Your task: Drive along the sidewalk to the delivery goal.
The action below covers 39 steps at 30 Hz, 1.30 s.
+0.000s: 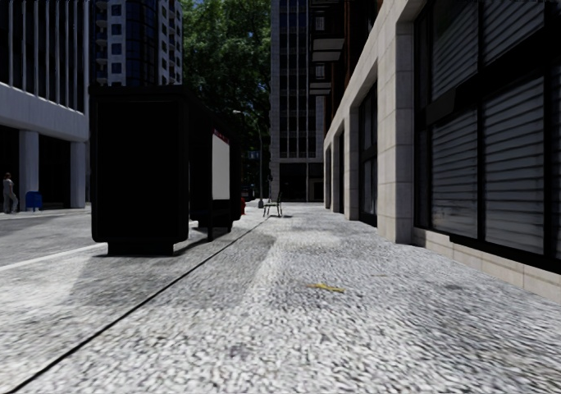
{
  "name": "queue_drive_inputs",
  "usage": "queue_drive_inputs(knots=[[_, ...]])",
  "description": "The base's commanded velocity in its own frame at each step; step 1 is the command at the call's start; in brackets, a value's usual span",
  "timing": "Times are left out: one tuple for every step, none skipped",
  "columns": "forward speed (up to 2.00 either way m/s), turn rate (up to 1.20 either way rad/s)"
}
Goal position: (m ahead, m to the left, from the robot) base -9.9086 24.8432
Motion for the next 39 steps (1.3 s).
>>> queue_drive_inputs(knots=[[2.00, -0.21], [2.00, -0.22], [2.00, -0.22], [2.00, -0.22], [2.00, -0.23], [2.00, -0.25], [2.00, -0.27], [2.00, -0.28], [2.00, -0.28], [2.00, -0.28], [2.00, -0.28], [2.00, -0.28], [2.00, -0.28], [2.00, -0.28], [2.00, -0.28], [2.00, -0.28], [2.00, -0.28], [2.00, -0.28], [2.00, -0.28], [2.00, -0.28], [2.00, -0.28], [2.00, 0.00], [2.00, 0.00], [2.00, 0.00], [2.00, 0.00], [2.00, 0.00], [2.00, 0.00], [2.00, 0.00], [2.00, 0.00], [2.00, 0.00], [2.00, 0.00], [2.00, 0.00], [2.00, 0.00], [2.00, 0.00], [2.00, 0.00], [2.00, 0.00], [2.00, 0.00], [2.00, 0.00], [2.00, 0.00]])
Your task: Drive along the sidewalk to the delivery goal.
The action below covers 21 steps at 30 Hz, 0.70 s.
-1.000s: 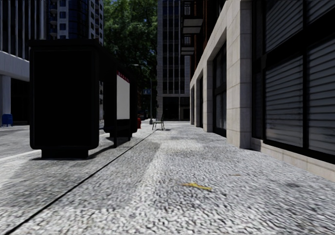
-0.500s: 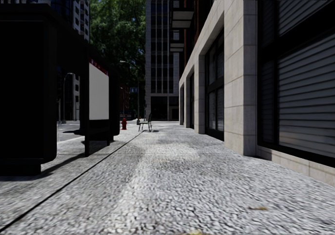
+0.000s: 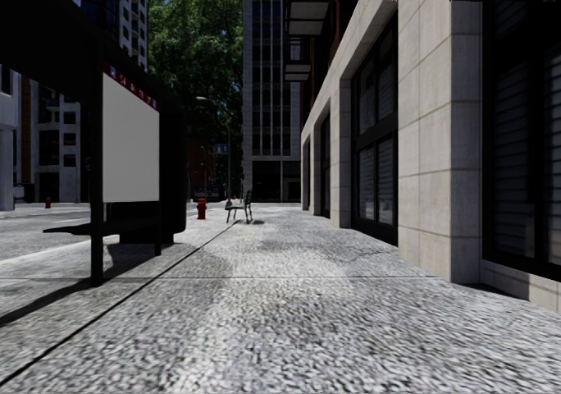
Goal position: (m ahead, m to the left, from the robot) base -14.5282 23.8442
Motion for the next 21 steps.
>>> queue_drive_inputs(knots=[[2.00, 0.00], [2.00, 0.00], [2.00, 0.00], [2.00, 0.00], [2.00, 0.00], [2.00, 0.00], [2.00, 0.00], [2.00, 0.00], [2.00, 0.00], [2.00, 0.00], [2.00, 0.00], [2.00, 0.00], [2.00, 0.00], [2.00, 0.00], [2.00, 0.00], [2.00, 0.00], [2.00, 0.00], [2.00, 0.00], [2.00, 0.00], [2.00, 0.00], [2.00, 0.00]])
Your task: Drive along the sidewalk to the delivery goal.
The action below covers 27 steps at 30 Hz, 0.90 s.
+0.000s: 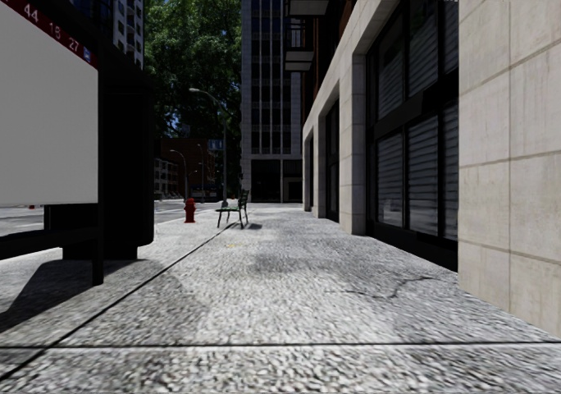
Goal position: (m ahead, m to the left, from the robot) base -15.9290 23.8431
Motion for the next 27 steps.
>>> queue_drive_inputs(knots=[[2.00, 0.00], [2.00, 0.00], [2.00, 0.00], [2.00, 0.00], [2.00, 0.00], [2.00, 0.00], [2.00, 0.00], [2.00, 0.00], [2.00, 0.00], [2.00, 0.00], [2.00, 0.00], [2.00, 0.00], [2.00, 0.00], [2.00, 0.00], [2.00, 0.00], [2.00, 0.00], [2.00, 0.00], [2.00, 0.00], [2.00, 0.00], [2.00, 0.00], [2.00, 0.00], [2.00, 0.00], [2.00, 0.00], [2.00, 0.00], [2.00, 0.00], [2.00, 0.00], [2.00, 0.00]])
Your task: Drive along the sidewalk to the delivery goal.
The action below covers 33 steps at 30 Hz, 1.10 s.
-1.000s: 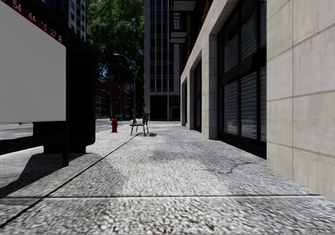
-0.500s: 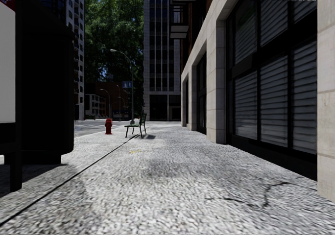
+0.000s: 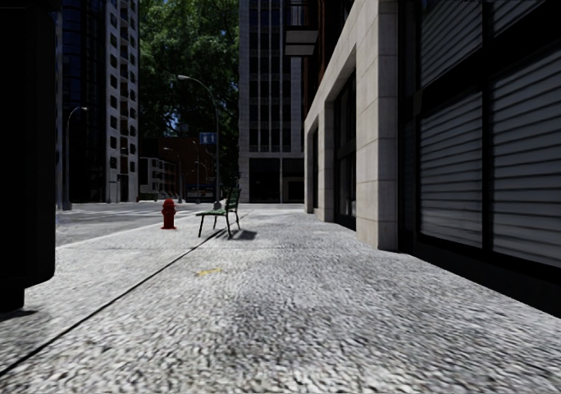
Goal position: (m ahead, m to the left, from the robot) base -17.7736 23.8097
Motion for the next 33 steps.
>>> queue_drive_inputs(knots=[[2.00, 0.00], [2.00, 0.00], [2.00, 0.00], [2.00, 0.00], [2.00, 0.00], [2.00, 0.00], [2.00, 0.00], [2.00, 0.00], [2.00, 0.00], [2.00, 0.00], [2.00, 0.00], [2.00, 0.00], [2.00, 0.00], [2.00, 0.00], [2.00, 0.00], [2.00, 0.00], [2.00, 0.00], [2.00, 0.00], [2.00, 0.00], [2.00, 0.00], [2.00, 0.00], [2.00, 0.00], [2.00, 0.00], [2.00, 0.00], [2.00, 0.00], [2.00, 0.00], [2.00, 0.00], [2.00, 0.00], [2.00, 0.00], [2.00, 0.00], [2.00, 0.00], [2.00, 0.00], [2.00, 0.00]])
